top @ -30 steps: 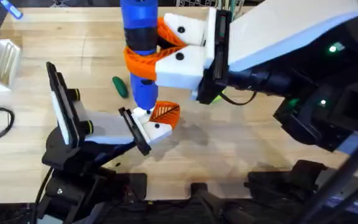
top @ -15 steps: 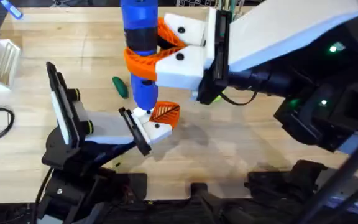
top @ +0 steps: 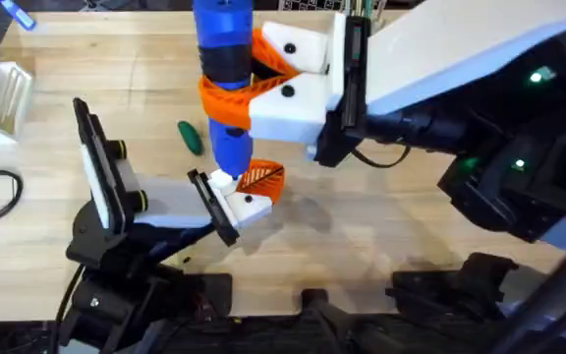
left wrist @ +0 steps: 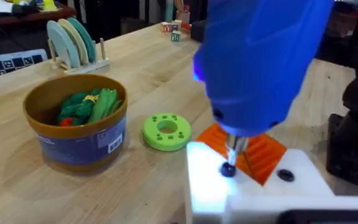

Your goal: Pick up the gripper from the table and insert it into the empty holder that is missing its gripper. Then pick up a screw, insert it into the mounting hole, and use the screwdriver to tighten it. Finally, clean up the table by picking up the vegetable and placing it into the bucket.

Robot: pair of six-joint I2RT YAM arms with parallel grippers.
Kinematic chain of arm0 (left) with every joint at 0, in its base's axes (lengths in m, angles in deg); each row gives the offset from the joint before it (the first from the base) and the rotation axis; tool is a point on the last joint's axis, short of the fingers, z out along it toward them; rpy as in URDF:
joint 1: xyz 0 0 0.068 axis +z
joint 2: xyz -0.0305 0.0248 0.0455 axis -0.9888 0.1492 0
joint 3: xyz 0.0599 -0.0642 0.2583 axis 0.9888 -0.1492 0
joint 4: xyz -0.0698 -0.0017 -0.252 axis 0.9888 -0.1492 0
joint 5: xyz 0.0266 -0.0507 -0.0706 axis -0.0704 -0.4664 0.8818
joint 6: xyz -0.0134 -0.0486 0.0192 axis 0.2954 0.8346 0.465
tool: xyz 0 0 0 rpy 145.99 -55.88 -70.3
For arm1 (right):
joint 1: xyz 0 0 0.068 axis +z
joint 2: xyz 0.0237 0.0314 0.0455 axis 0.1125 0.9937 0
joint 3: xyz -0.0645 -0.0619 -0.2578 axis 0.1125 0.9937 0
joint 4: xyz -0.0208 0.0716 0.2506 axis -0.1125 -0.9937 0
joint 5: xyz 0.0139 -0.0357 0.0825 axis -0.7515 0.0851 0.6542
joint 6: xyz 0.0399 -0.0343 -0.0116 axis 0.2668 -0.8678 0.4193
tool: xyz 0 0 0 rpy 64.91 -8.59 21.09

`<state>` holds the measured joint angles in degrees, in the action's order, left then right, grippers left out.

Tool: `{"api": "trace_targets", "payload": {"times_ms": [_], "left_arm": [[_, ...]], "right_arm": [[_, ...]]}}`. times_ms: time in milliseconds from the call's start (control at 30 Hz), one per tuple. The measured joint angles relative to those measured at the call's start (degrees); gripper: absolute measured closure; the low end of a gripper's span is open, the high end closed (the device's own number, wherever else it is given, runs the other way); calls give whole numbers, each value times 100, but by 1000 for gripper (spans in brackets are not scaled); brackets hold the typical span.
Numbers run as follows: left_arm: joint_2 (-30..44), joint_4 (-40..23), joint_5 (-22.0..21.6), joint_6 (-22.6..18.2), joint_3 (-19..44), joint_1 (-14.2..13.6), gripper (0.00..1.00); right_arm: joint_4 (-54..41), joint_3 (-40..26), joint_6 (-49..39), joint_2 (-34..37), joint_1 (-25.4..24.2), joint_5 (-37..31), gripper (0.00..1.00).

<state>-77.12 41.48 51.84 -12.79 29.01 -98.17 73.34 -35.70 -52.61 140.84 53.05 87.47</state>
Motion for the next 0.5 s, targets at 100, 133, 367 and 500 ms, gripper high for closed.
{"api": "trace_targets", "payload": {"times_ms": [100, 133, 367, 500], "left_arm": [[0, 0, 0, 1, 0, 0, 985], [0, -2, 0, 4, 0, 0, 985], [0, -2, -2, 44, 0, 0, 985], [0, -2, -2, 44, 0, 0, 985]], "right_arm": [[-66, 0, 0, 8, 0, 0, 978], [-76, 0, 0, 27, 0, -2, 978], [-39, 0, 0, 129, -11, -4, 978], [-44, 0, 0, 129, -11, -4, 978]]}}
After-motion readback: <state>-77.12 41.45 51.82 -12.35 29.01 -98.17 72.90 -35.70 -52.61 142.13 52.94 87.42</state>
